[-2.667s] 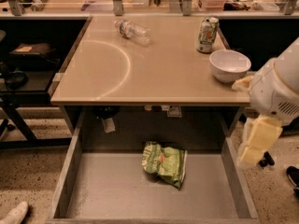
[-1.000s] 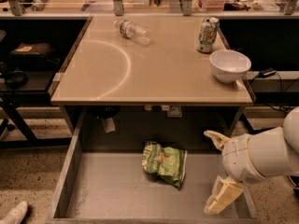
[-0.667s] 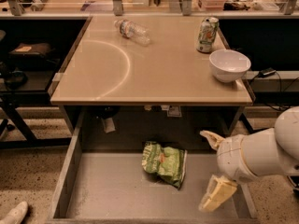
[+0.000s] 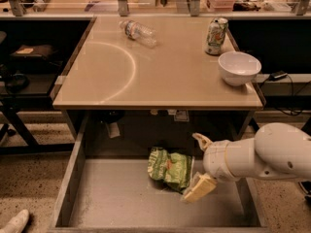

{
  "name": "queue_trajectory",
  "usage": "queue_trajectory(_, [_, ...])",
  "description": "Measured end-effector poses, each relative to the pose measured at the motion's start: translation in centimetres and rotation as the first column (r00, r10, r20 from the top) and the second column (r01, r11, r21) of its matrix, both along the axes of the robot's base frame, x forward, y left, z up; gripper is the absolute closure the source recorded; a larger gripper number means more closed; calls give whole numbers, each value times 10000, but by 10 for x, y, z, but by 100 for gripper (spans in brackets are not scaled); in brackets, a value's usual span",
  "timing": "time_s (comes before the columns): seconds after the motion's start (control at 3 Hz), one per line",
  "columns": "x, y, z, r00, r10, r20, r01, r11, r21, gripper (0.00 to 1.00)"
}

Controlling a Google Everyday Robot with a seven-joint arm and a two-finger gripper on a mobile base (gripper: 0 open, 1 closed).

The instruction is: Pick green jalapeno chip bag from top drawer and place on counter

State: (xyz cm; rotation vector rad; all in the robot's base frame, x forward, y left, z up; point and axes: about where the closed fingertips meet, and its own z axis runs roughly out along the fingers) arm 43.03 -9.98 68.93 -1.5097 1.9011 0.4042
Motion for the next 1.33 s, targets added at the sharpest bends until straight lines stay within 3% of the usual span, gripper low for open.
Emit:
queue_trajectory(0.33, [17, 14, -22, 9991, -379, -167, 388, 9978, 539, 0])
queue_trajectory(0.67, [24, 26, -54, 9964, -476, -707, 528, 9959, 730, 0])
queue_trajectory(1.33, [30, 40, -92, 9914, -615, -1156, 679, 9963, 528, 0])
